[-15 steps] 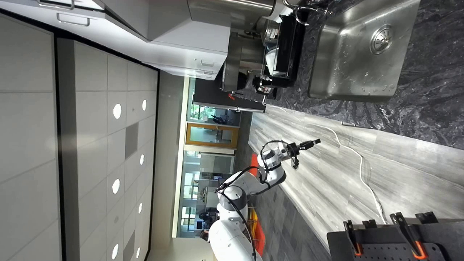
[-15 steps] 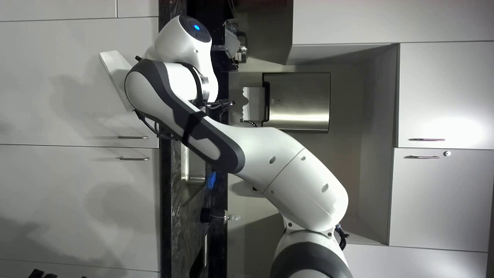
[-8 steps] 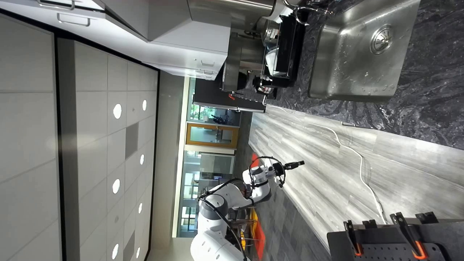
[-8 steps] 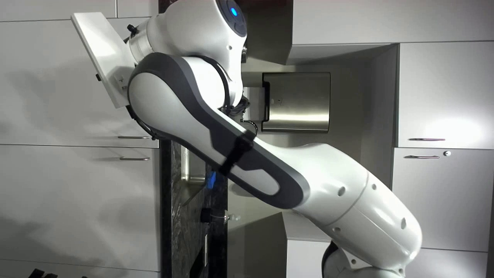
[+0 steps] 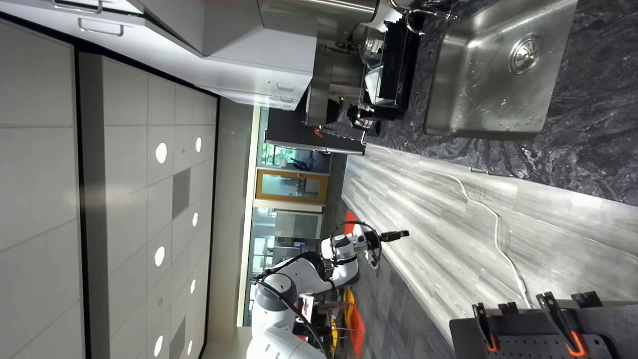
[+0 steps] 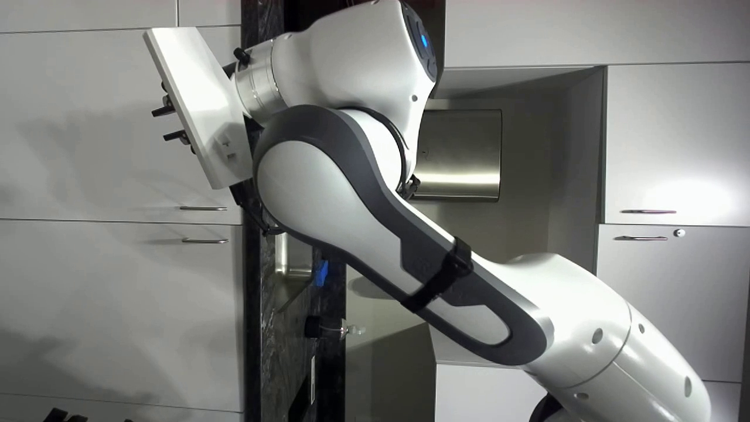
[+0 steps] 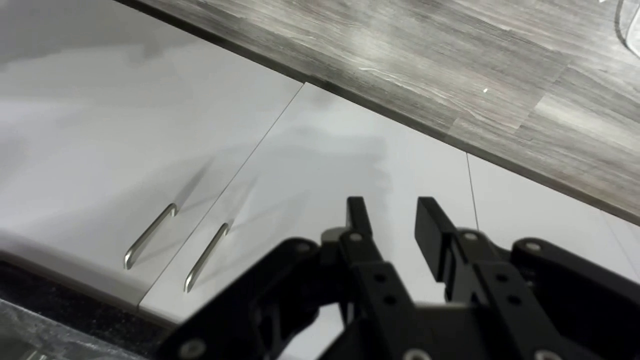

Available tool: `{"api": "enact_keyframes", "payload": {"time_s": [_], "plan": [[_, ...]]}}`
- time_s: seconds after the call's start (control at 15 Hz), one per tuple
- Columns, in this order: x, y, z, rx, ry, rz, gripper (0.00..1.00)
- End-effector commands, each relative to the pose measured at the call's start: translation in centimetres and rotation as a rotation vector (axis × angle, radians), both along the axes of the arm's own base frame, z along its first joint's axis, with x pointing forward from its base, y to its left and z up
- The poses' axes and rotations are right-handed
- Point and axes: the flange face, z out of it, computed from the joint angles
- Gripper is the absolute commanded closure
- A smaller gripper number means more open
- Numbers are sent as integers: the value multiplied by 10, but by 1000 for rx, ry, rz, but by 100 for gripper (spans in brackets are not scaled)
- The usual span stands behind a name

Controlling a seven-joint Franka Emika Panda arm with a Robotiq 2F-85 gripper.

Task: Close the bottom cabinet door on the left

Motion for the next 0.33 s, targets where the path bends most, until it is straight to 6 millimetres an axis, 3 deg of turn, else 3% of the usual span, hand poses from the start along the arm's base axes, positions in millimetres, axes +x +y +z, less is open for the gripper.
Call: {"api": "enact_keyframes", "payload": {"time_s": [0.0,0.27], "plan": [[0,0,1,-1,3,4,66],[-1,-1,0,-3,7,4,66]]}}
